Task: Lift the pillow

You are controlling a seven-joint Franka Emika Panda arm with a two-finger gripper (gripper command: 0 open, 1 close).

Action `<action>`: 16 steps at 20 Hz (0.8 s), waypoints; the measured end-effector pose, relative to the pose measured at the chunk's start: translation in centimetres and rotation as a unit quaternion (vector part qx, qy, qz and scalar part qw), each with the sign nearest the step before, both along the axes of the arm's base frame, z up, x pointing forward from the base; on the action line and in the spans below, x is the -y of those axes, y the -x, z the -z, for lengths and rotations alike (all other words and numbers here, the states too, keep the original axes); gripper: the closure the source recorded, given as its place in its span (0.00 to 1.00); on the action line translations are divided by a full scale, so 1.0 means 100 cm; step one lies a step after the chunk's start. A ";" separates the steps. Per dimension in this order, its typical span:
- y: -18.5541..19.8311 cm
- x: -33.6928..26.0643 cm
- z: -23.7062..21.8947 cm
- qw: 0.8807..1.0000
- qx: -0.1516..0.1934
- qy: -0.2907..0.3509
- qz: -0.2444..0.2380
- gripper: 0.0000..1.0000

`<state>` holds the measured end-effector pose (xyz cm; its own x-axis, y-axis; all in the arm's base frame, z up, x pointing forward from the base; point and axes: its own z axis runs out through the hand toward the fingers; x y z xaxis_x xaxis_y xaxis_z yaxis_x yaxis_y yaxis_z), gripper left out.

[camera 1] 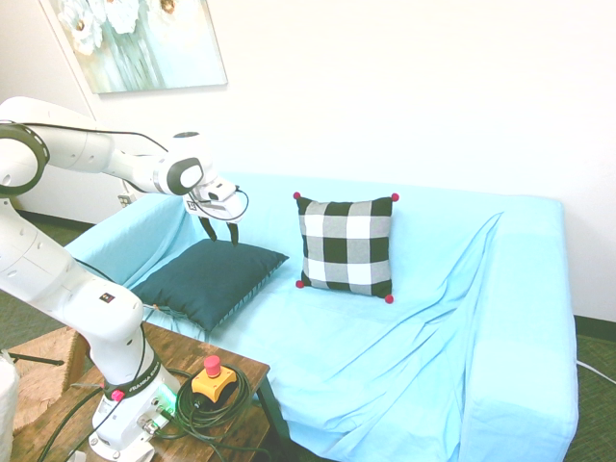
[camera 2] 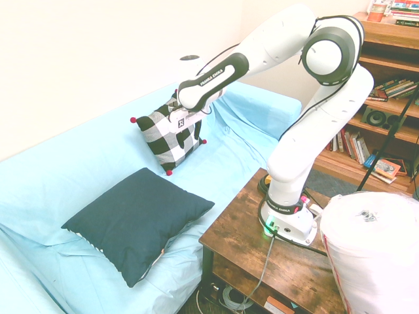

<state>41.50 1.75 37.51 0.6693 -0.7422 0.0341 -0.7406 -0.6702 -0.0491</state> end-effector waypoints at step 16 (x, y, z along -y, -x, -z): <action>0.063 -0.141 0.106 0.996 -0.049 0.000 -0.071 0.00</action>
<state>35.18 15.85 26.91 0.7674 -0.6402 -0.0366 -0.6400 -0.7682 0.0182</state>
